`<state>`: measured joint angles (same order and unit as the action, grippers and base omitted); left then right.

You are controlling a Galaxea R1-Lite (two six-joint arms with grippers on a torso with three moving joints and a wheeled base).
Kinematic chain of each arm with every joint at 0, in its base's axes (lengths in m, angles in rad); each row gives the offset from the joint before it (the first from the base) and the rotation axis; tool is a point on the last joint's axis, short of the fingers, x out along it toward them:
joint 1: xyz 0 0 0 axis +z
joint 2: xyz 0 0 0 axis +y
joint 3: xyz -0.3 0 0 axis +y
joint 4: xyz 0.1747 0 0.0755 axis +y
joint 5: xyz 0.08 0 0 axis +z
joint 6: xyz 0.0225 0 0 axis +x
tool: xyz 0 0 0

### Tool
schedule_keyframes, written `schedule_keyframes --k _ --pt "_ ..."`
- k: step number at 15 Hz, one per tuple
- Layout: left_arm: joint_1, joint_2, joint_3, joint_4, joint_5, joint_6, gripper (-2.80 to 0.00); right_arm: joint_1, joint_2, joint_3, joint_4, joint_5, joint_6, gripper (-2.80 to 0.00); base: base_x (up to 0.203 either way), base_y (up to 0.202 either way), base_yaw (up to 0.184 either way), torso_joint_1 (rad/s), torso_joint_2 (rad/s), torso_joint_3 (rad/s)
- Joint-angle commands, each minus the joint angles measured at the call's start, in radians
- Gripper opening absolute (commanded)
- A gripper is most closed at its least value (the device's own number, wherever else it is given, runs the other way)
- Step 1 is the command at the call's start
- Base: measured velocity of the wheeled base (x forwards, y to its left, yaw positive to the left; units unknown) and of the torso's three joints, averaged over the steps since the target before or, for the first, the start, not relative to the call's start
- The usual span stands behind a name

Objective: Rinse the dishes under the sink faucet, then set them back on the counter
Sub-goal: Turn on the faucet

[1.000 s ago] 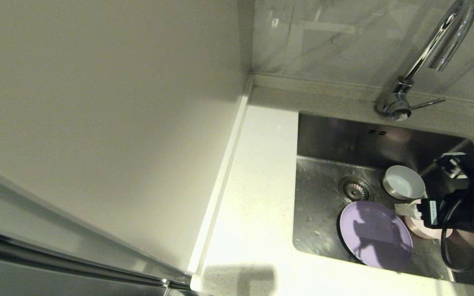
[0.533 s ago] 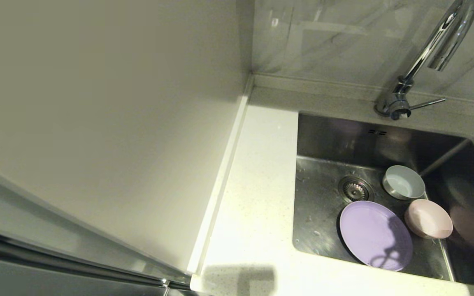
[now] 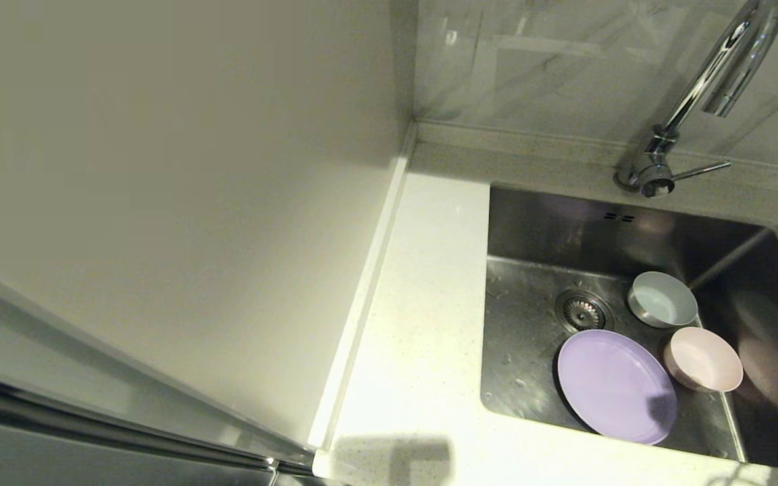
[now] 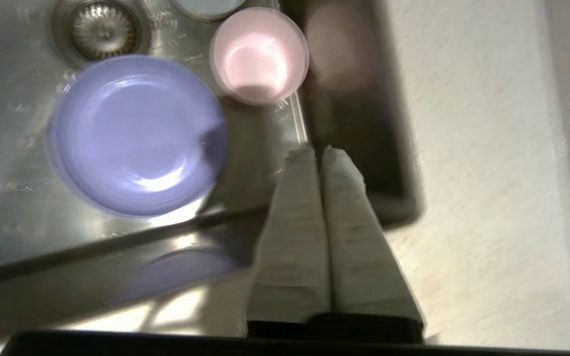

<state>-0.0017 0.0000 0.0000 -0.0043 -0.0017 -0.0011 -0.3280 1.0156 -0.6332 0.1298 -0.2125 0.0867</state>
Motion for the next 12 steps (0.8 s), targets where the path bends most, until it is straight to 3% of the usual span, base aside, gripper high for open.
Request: schedule_keyframes --k 1,8,12 --pt "0.0 0.0 0.003 0.0 0.001 0.0 -2.8 -0.002 0.006 -0.065 0.018 0.038 0.093 -2.8 0.0 0.0 0.0 0.0 0.0 0.0" --pt "0.0 0.0 0.003 0.0 0.0 0.0 -2.8 0.048 0.318 -0.464 0.118 0.111 0.396 -2.8 0.0 0.0 0.0 0.0 0.0 0.0" --pt "0.0 0.0 0.002 0.0 0.0 0.0 -2.8 0.06 0.497 -0.69 0.254 0.22 0.513 -2.8 0.0 0.0 0.0 0.0 0.0 0.0"
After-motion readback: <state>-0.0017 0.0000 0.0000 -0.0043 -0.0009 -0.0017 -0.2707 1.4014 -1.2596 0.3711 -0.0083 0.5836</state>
